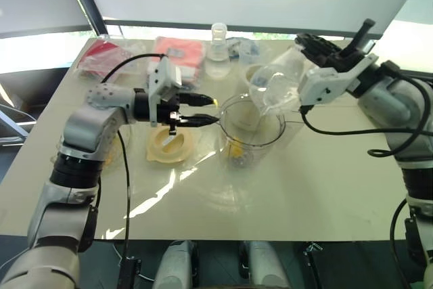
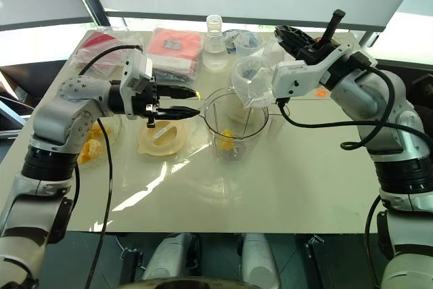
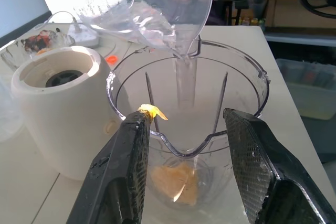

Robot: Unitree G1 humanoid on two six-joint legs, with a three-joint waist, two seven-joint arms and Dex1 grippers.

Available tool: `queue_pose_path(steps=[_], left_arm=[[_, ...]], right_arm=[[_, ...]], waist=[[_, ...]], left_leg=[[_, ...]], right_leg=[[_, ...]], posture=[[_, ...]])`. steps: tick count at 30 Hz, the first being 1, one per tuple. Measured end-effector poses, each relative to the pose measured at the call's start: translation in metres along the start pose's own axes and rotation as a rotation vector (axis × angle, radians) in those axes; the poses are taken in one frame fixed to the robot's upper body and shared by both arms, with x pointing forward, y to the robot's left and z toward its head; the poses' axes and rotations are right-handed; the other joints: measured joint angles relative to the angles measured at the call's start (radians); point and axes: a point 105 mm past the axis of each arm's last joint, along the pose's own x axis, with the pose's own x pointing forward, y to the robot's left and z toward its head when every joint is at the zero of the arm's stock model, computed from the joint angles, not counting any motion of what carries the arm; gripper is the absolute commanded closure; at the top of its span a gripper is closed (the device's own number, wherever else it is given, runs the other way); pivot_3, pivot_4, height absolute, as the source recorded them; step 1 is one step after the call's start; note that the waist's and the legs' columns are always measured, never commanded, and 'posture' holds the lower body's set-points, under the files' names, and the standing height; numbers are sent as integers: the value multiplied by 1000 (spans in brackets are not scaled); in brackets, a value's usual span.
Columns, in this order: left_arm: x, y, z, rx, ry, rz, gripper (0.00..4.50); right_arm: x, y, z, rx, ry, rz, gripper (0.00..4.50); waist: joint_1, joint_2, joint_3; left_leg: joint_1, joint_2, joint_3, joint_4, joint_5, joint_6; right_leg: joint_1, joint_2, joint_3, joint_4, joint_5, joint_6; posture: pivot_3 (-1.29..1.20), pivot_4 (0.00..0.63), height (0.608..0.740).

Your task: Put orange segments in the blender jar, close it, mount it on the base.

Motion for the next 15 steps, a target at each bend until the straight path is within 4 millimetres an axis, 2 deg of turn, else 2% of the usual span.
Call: queue_pose_path(steps=[15], left_arm=[[0, 0, 0, 0, -1, 3, 2232]], right_arm=[[0, -1, -1, -53, -10, -25, 4450]], waist=[[0, 0, 0]], left_leg=[[0, 0, 0, 0, 1, -2]], right_leg=[[0, 0, 0, 1, 0, 0]], posture=[[0, 150, 740]])
